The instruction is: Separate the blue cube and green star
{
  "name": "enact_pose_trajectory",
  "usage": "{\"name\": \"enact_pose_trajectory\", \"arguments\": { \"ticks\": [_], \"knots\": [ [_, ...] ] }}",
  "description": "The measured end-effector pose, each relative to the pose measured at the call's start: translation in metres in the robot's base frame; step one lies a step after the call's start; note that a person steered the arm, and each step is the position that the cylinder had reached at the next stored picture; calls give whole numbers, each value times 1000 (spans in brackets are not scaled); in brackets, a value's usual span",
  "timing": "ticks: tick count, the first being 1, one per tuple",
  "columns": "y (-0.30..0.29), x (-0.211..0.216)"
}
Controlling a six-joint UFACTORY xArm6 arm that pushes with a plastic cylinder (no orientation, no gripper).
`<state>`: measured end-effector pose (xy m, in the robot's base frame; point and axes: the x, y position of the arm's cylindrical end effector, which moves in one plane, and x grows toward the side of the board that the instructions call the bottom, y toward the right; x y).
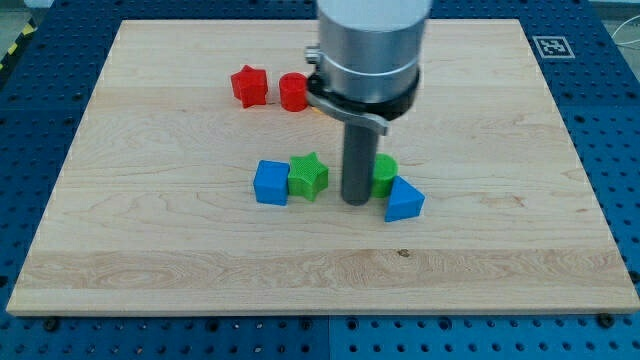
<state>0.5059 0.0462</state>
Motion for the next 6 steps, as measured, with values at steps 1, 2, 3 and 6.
{"name": "enact_pose_trajectory", "arguments": {
  "ticks": [1,2,3,6],
  "knots": [
    [17,0],
    [28,18],
    [25,47],
    [-22,31]
  ]
}}
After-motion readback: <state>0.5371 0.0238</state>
